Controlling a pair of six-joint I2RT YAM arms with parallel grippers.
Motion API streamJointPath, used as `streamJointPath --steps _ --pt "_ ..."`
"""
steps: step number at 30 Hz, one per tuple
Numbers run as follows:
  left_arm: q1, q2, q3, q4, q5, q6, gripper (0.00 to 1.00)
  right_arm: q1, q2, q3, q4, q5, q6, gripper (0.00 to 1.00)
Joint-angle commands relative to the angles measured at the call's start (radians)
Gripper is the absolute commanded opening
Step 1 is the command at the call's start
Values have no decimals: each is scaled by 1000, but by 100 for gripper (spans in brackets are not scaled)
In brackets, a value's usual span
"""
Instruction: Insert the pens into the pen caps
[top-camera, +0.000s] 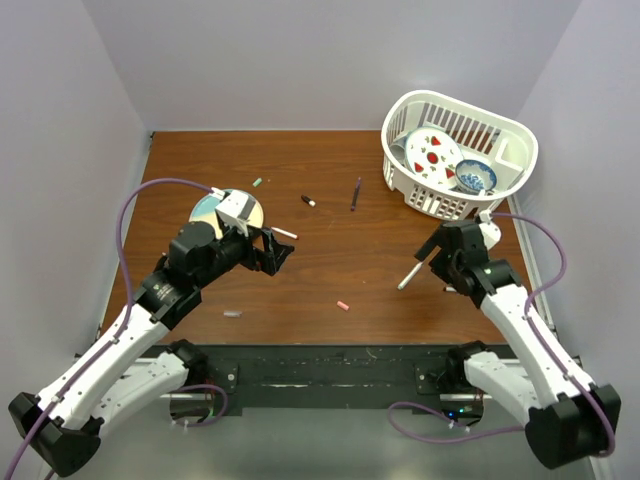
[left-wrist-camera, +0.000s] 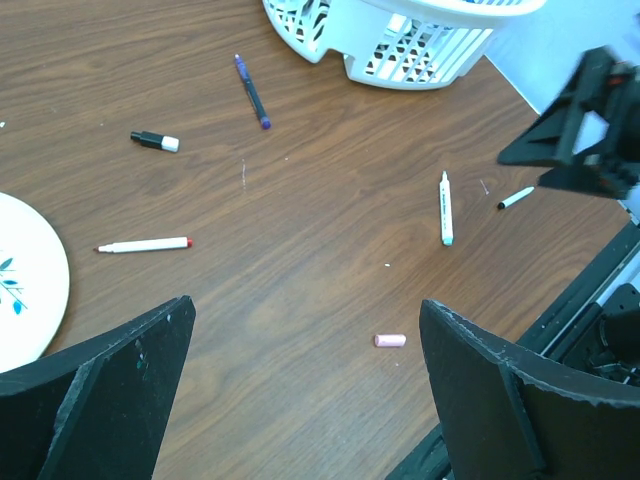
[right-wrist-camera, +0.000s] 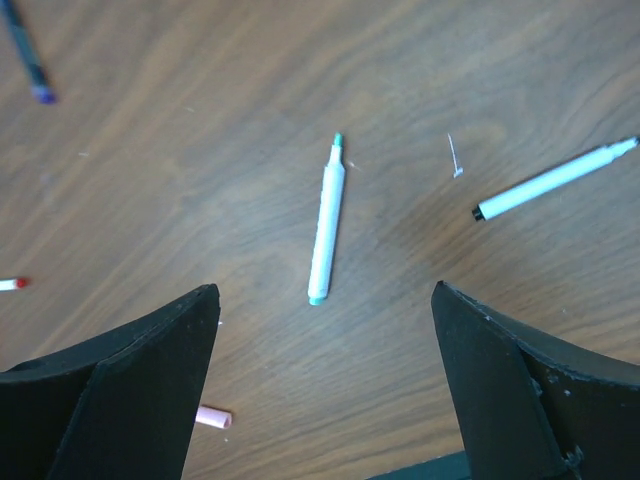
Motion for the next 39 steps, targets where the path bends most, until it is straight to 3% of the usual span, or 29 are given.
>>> streamJointPath --steps 1,6,10,17,27,31,37,39 --pt "6 -11 5 38 34 -18 100 1 88 -43 116 -83 21 85" --pt "6 -7 7 36 49 -21 100 0 245 -23 116 -47 50 83" --pt "6 -4 5 41 69 -23 100 1 325 0 148 -55 67 68" --pt "6 -19 0 44 65 -23 100 3 429 9 199 -107 47 50" --pt "6 -30 -3 49 66 -27 100 26 516 9 207 -116 12 42" --pt "6 -24 -1 38 45 -26 100 27 546 1 223 -114 6 28" --pt "6 -30 4 35 48 -26 98 43 549 6 288 -220 -112 15" --pt "6 -33 -1 35 46 -27 98 50 531 9 314 -297 -163 1"
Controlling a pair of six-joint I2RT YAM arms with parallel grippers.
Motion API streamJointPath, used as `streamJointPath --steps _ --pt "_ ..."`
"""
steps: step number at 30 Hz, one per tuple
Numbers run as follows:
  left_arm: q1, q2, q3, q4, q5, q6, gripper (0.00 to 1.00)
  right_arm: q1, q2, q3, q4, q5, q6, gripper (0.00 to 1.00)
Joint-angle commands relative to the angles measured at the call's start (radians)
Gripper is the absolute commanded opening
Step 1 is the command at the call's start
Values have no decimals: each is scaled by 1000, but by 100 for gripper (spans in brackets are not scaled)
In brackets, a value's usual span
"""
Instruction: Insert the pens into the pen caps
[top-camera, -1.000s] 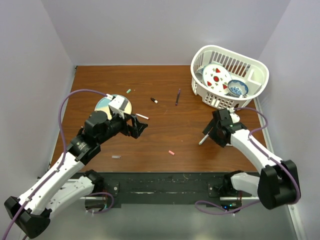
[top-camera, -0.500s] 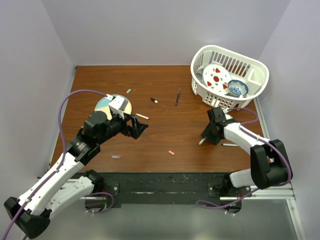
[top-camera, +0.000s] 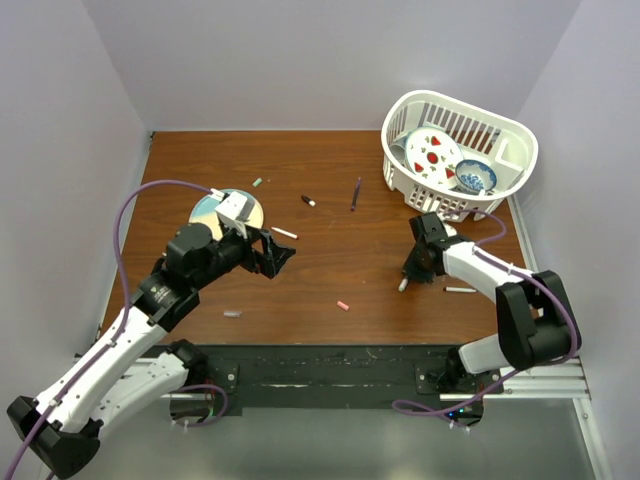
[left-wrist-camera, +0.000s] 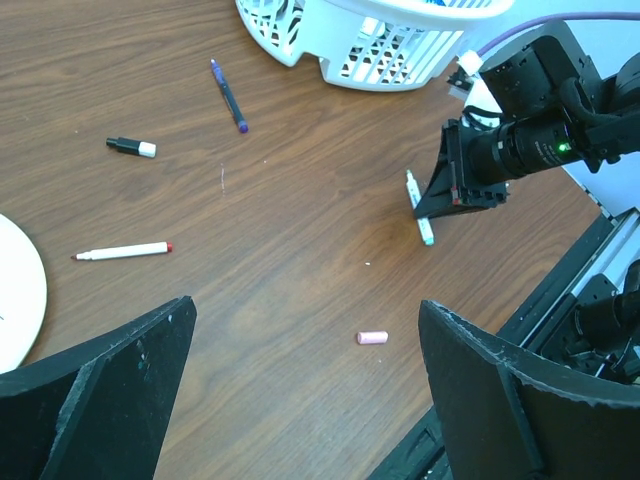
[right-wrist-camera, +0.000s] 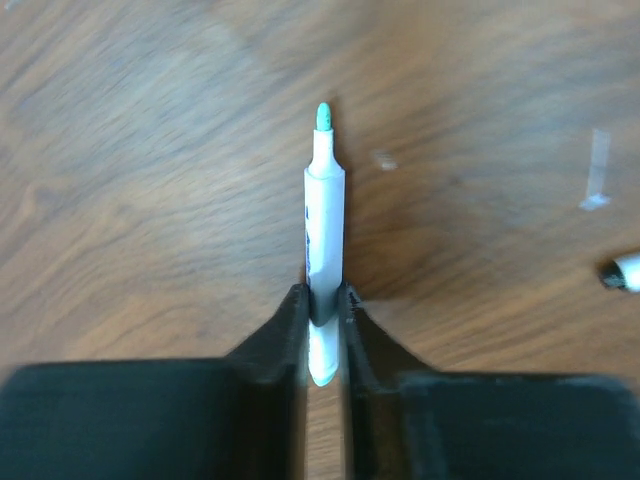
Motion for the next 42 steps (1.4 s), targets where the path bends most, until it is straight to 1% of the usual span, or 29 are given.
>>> streamJointPath --steps 1,3,8,9,13,15,16,17,18,19,21,22,24,27,30,35,40,42 --pt "6 -13 0 28 4 -23 98 37 -17 14 105 -149 -147 0" --pt "6 7 1 23 9 -35 98 53 -54 4 132 -218 -200 0" --pt "6 78 -5 54 87 -141 95 101 -216 -63 197 -237 -263 0" --pt "6 85 -13 70 98 -180 95 103 -241 -69 200 -243 -264 0" --pt "6 147 -49 210 170 -236 94 123 -358 -97 246 -321 -273 0" --pt "6 242 -4 213 187 -248 94 130 -431 -132 298 -408 -267 0" --pt "6 278 47 209 225 -253 93 145 -458 -146 359 -436 -249 0" --pt "7 349 67 212 252 -257 91 153 -479 -170 388 -480 -238 0" --pt "6 377 81 225 277 -280 89 161 -517 -183 416 -500 -224 0" --pt "4 401 81 295 327 -299 87 176 -533 -193 463 -520 -203 0" --pt "3 443 66 375 361 -343 86 187 -559 -224 519 -551 -178 0" --pt "3 455 57 464 398 -383 85 199 -571 -235 577 -565 -156 0" --pt "-3 493 50 521 424 -402 84 216 -570 -253 623 -594 -149 0" --pt "-3 533 87 522 412 -377 82 241 -539 -229 640 -617 -149 0" --pt "-8 556 93 521 383 -371 79 268 -542 -227 669 -591 -122 0" --pt "-39 595 61 578 381 -377 73 297 -505 -207 688 -571 -108 0" --pt "-51 605 70 572 374 -374 65 324 -496 -210 729 -582 -88 0" --pt "-63 604 69 572 374 -372 59 328 -507 -213 731 -560 -82 0"
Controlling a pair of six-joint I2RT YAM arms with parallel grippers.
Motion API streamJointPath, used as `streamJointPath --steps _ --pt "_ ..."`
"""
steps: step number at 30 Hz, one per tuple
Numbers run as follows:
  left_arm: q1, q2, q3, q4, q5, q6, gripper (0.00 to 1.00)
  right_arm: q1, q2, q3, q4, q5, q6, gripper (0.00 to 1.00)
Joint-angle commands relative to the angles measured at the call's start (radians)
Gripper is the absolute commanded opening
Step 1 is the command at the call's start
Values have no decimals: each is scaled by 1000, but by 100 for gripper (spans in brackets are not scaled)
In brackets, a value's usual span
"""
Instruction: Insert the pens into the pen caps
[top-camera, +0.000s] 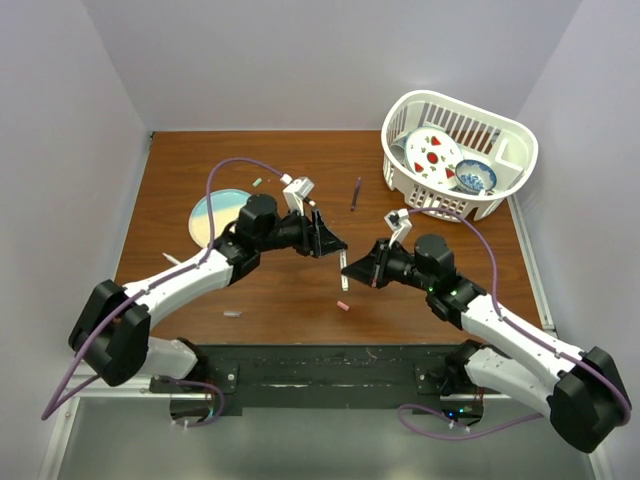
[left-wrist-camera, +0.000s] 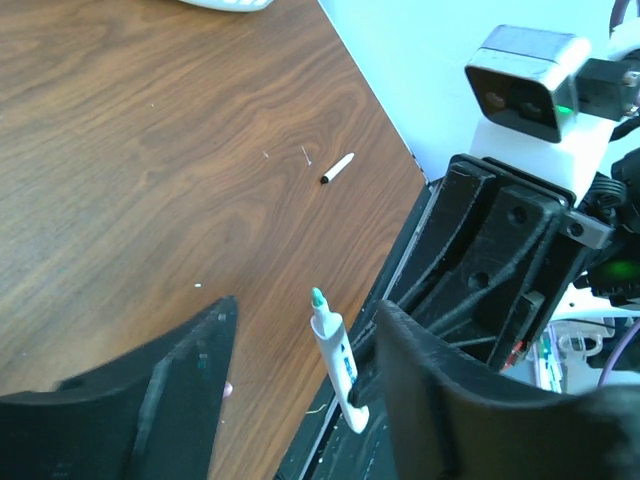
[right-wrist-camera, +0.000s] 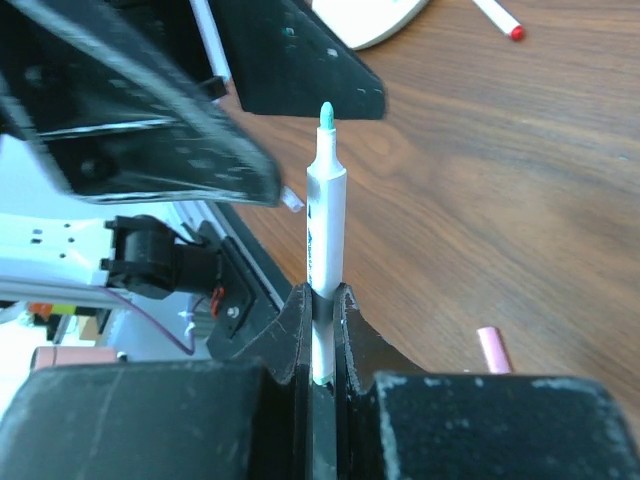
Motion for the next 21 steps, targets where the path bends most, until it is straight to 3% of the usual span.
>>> streamJointPath --steps 1,5,7,8,9,11,12,16,19,21 --pt "-22 -5 10 60 11 -8 57 16 -21 21 74 9 26 0" --pt "-49 -2 -3 57 21 -9 56 20 -32 15 78 32 39 0" --pt "-58 1 -8 67 30 -21 50 20 -35 4 103 33 55 0" --pt "-66 2 -8 72 33 -29 43 22 -35 1 106 33 59 0" --pt "-69 4 -7 78 43 -40 26 23 -32 3 109 30 61 0" --pt "-78 5 0 84 57 -57 8 23 -34 3 109 26 65 0" --pt "-83 5 3 93 76 -72 0 23 -35 1 110 24 65 7" --pt "-84 -28 15 81 93 -89 0 22 -60 -23 129 -43 71 38" --pt "-83 -70 12 66 79 -92 0 23 -102 -90 199 -63 124 48" --pt "-83 -87 -2 78 70 -109 0 22 -129 -132 315 -76 191 49"
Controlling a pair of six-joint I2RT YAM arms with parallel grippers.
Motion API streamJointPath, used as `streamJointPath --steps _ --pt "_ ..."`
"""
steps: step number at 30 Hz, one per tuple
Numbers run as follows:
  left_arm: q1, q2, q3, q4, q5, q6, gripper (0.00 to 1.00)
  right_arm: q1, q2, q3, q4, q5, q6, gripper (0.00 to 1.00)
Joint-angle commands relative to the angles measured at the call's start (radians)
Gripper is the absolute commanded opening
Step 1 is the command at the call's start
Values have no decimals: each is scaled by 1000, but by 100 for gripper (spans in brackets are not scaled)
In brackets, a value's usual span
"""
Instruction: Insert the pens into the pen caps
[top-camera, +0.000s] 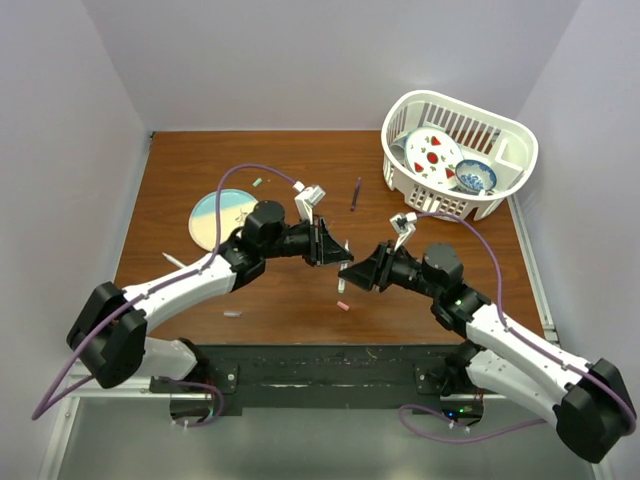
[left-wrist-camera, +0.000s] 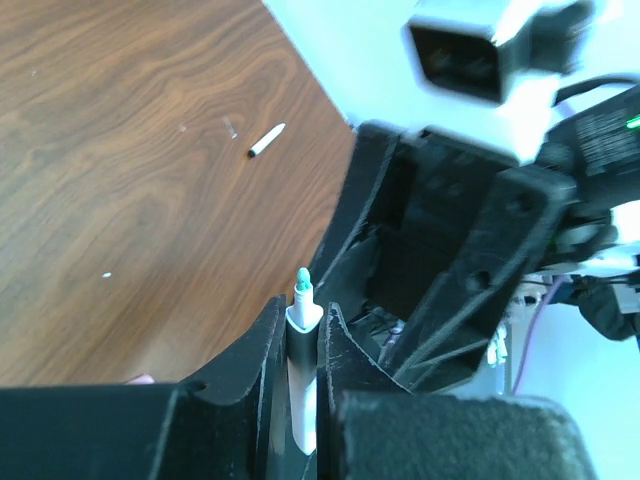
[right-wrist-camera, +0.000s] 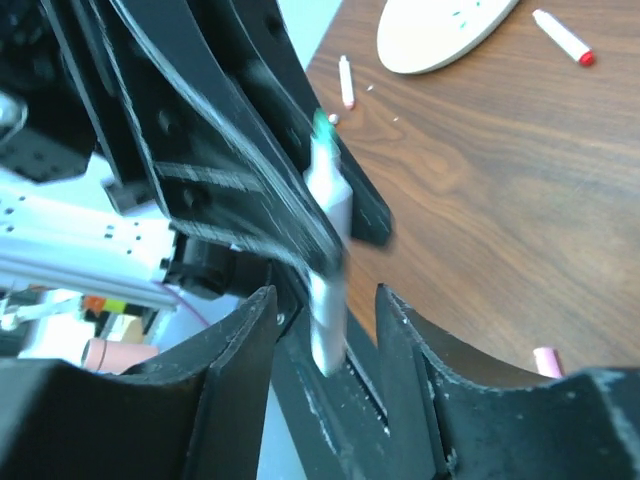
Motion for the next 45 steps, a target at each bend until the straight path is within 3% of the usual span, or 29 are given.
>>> streamJointPath --steps 1,14,17,18,21,22,24,25,26,28,29,30,32,35,40,45 --pt "-3 -84 -5 60 17 -42 0 4 -53 -102 233 -52 121 49" --pt "-6 -81 -11 132 14 -99 0 3 -11 -121 393 -82 171 46" --pt "-8 -69 -15 135 14 -102 0 6 -5 -127 410 -85 184 35" --pt "-8 -64 -14 135 8 -104 0 6 -5 -132 420 -84 191 26" --pt "-6 -57 -14 137 -21 -113 0 4 -11 -144 422 -75 191 19" --pt "-6 -57 -12 140 -26 -116 0 6 -13 -149 428 -72 191 10" --pt "-8 -46 -8 145 -24 -120 7 6 -5 -150 440 -67 196 0" --pt "-5 -43 -2 137 -24 -117 15 6 -4 -156 448 -64 202 0" --pt "-5 -40 9 102 -18 -101 39 6 -5 -162 479 -55 210 0" --pt "0 -32 73 18 -30 -50 63 6 -11 -196 532 -38 233 0" --pt "0 -31 151 -127 -53 20 76 6 -16 -210 569 -7 243 0" --pt "3 -25 194 -201 -128 54 80 4 -30 -233 577 5 259 0" --pt "15 -23 304 -374 -200 140 84 4 -43 -245 553 25 257 0" --pt "53 -31 404 -485 -357 204 84 6 -89 -259 467 62 225 0" --pt "242 -9 469 -562 -486 248 84 4 -236 -259 300 138 147 0" --pt "371 248 728 -642 -688 442 81 6 -376 -189 79 189 67 0"
